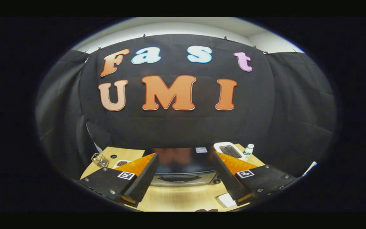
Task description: Open the toaster oven, put the food inside, and close the toaster oven door.
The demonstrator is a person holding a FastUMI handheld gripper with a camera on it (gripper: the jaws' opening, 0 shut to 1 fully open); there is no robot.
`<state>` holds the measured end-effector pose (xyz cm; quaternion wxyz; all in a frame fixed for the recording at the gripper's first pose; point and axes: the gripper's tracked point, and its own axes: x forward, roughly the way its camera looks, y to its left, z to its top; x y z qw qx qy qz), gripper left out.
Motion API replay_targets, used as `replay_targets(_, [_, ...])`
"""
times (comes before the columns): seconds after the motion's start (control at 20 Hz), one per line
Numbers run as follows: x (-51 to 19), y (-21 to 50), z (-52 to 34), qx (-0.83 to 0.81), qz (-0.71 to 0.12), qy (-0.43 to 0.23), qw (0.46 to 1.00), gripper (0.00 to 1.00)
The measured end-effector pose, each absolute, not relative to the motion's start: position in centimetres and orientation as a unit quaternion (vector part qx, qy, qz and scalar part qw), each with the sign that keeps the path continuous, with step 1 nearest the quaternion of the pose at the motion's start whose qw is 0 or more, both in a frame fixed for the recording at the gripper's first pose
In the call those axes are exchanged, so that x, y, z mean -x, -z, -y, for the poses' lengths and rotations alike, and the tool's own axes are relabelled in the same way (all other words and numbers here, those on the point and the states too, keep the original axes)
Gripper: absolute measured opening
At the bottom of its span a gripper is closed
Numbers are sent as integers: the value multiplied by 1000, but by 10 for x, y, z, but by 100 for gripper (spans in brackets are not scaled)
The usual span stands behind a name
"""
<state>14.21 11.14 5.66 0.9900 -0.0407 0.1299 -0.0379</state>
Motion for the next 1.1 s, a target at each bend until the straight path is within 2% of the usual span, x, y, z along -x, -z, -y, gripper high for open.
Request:
replay_targets(0.35, [-116, -96, -137, 5, -92, 32, 995, 100])
replay_targets(1.1, [-110, -85, -133, 6, -101, 50, 994, 100])
